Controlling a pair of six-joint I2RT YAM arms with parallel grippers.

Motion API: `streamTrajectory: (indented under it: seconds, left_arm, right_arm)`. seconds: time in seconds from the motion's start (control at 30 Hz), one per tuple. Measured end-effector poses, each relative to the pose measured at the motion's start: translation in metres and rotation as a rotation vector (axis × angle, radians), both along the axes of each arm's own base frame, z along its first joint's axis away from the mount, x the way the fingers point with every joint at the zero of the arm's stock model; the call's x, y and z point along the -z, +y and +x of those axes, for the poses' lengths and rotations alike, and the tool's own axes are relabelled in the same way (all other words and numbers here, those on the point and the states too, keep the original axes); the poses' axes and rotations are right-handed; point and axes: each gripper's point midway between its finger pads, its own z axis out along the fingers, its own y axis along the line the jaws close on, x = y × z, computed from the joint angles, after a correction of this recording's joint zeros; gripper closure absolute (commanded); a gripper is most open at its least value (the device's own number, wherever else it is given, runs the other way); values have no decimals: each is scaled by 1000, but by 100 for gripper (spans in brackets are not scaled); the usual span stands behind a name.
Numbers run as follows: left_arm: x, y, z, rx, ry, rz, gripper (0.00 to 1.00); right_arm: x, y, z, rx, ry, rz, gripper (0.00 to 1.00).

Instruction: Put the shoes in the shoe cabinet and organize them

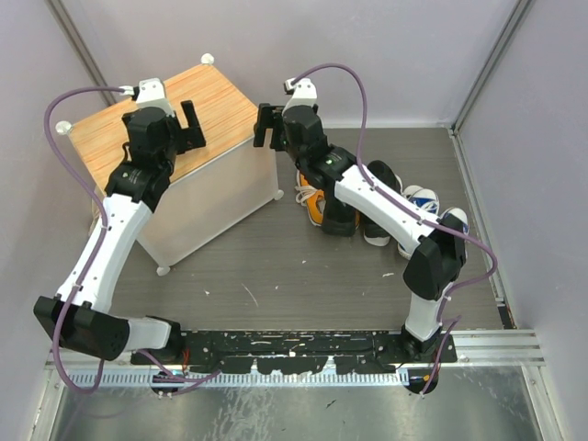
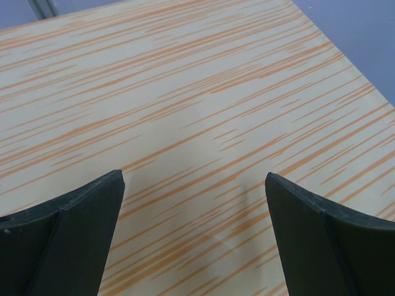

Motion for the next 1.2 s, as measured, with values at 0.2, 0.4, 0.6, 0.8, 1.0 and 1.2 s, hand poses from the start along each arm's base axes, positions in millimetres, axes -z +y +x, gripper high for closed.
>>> streamTrajectory:
  seconds: [0.2,0.4,0.6,0.8,1.0,1.2]
  left_arm:
    - [27,0,3,4,67,-13,2]
    - [28,-2,5,11,64,-29,2]
    - [28,-4,3,23,48,-43,2]
    - [22,-10,-16,79,56,-67,2]
    - [14,-24,-46,184,81,-108,2]
    - [-8,-47,-85,355,67,-159,2]
  right_arm:
    - [0,-10,-10,7,14,-24,8]
    - [3,-26,-35,-40,44,-89,8]
    - [7,-26,-93,-313,64,-107,13]
    - [18,-35,-211,-719,100,-58,9]
    - [10,-60,-250,-760,47,-34,8]
    - [34,-59,-225,-654,93,-57,17]
